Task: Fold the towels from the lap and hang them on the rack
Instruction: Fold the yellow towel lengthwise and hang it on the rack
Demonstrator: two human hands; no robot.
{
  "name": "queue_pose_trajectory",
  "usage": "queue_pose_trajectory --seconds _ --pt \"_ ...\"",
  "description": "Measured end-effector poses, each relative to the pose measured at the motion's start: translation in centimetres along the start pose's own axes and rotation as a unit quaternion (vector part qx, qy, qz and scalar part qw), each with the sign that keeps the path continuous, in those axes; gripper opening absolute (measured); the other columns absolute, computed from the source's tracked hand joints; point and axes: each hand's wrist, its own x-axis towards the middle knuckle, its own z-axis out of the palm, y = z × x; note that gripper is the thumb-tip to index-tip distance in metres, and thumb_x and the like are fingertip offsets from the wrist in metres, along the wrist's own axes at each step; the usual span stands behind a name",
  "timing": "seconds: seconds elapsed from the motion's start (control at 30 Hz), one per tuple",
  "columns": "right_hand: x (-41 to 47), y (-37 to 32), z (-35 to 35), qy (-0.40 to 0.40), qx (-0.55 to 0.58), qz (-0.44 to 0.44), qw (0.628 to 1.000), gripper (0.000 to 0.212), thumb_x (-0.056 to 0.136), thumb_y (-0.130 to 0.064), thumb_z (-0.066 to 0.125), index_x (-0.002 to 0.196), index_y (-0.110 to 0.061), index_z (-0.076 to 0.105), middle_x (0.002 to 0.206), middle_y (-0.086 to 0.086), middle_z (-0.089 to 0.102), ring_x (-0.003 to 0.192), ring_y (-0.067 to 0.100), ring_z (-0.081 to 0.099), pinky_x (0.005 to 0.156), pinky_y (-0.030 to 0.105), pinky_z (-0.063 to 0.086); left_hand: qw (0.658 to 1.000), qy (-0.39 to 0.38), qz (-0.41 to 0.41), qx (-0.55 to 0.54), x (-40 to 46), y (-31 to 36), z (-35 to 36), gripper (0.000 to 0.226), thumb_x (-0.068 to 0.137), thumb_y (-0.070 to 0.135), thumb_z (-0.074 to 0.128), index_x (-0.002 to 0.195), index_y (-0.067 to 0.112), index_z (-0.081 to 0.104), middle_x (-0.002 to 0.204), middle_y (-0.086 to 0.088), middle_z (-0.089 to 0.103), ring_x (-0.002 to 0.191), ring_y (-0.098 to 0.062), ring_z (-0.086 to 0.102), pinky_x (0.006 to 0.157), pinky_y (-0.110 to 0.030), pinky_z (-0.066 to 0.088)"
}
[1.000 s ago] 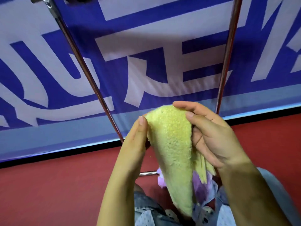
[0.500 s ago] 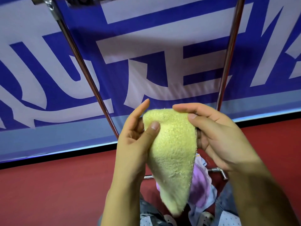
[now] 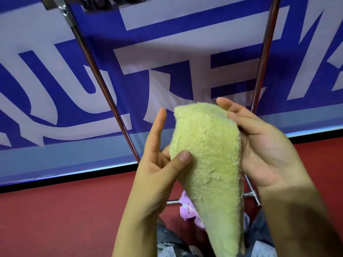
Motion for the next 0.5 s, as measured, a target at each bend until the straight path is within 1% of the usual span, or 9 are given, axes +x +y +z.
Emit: queue_pose_trajectory --seconds 0.07,0.13,0.17,0.23,0.3,0.33,0.37,0.43,0.5 --pt "-0.1 0.0 -0.4 0.024 0.012 0.011 1.0 0.024 0.086 -0.011 0.049 0.097 -0.015 0.07 0.071 0.004 0.068 0.048 0.007 0.061 0.049 0.018 0.052 1.0 -0.001 0.015 -0.013 0.2 0.2 0.0 0.079 0.073 -0.001 0.072 0.13 0.048 0.046 0.074 -0.004 0.074 0.073 -0.012 0.07 0.071 -0.023 0.054" --pt "-0.3 0.1 -0.8 0.037 -0.013 0.006 0.999 0.027 0.091 -0.02 0.047 0.112 -0.016 0.063 0.061 0.002 0.068 0.047 0.007 0.063 0.051 0.018 0.054 1.0 0.007 0.024 -0.012 0.4 0.6 0.3 0.077 0.073 -0.001 0.07 0.13 0.046 0.047 0.064 -0.002 0.07 0.066 -0.01 0.068 0.067 -0.023 0.054" --pt "-0.5 0.2 -0.9 0.039 -0.042 0.001 0.998 0.033 0.09 -0.029 0.048 0.117 -0.018 0.061 0.061 0.003 0.068 0.052 0.008 0.065 0.055 0.019 0.055 0.999 0.012 0.029 -0.008 0.5 0.8 0.6 0.075 0.074 0.0 0.065 0.131 0.045 0.046 0.057 0.001 0.066 0.06 -0.008 0.065 0.064 -0.021 0.053" --pt "-0.7 0.4 -1.2 0.028 -0.104 -0.005 0.994 0.05 0.08 -0.046 0.049 0.124 -0.024 0.058 0.082 0.008 0.071 0.073 0.012 0.069 0.067 0.024 0.056 0.999 0.029 0.037 0.007 0.8 1.0 1.0 0.072 0.075 0.002 0.062 0.132 0.042 0.046 0.051 0.005 0.057 0.053 -0.007 0.058 0.059 -0.02 0.051" --pt "-1.1 0.5 -1.4 -0.005 -0.154 -0.009 0.988 0.057 0.073 -0.054 0.053 0.125 -0.032 0.057 0.102 0.017 0.067 0.09 0.022 0.066 0.078 0.034 0.053 0.998 0.042 0.04 0.035 1.1 1.1 0.9 0.07 0.077 0.004 0.069 0.131 0.044 0.049 0.05 0.002 0.047 0.053 -0.011 0.049 0.058 -0.021 0.044" --pt "-1.4 0.4 -1.4 -0.027 -0.181 -0.019 0.983 0.053 0.074 -0.053 0.057 0.124 -0.036 0.057 0.1 0.024 0.062 0.09 0.027 0.061 0.081 0.039 0.048 0.997 0.044 0.041 0.051 1.2 1.2 0.9 0.069 0.078 0.007 0.071 0.131 0.046 0.05 0.052 0.001 0.041 0.054 -0.013 0.043 0.057 -0.023 0.038" --pt "-1.7 0.3 -1.4 -0.044 -0.206 -0.033 0.977 0.049 0.075 -0.048 0.06 0.123 -0.039 0.058 0.093 0.023 0.058 0.087 0.029 0.055 0.08 0.039 0.044 0.996 0.043 0.041 0.06 1.2 1.2 0.9 0.068 0.077 0.01 0.071 0.131 0.047 0.05 0.052 0.001 0.038 0.055 -0.014 0.038 0.057 -0.024 0.035" --pt "-1.7 0.2 -1.3 -0.061 -0.231 -0.062 0.969 0.046 0.073 -0.034 0.062 0.118 -0.038 0.062 0.084 0.015 0.064 0.08 0.023 0.061 0.077 0.029 0.049 0.996 0.041 0.041 0.063 1.3 1.2 1.0 0.069 0.078 0.009 0.071 0.133 0.044 0.049 0.05 0.007 0.038 0.052 -0.009 0.038 0.054 -0.02 0.036" --pt "-1.6 0.2 -1.1 -0.071 -0.249 -0.084 0.962 0.04 0.071 -0.026 0.062 0.11 -0.032 0.067 0.085 0.004 0.074 0.08 0.012 0.068 0.074 0.021 0.054 0.995 0.05 0.05 0.068 1.3 1.1 1.1 0.067 0.079 0.006 0.064 0.135 0.036 0.046 0.045 0.014 0.041 0.045 -0.001 0.042 0.05 -0.012 0.039"
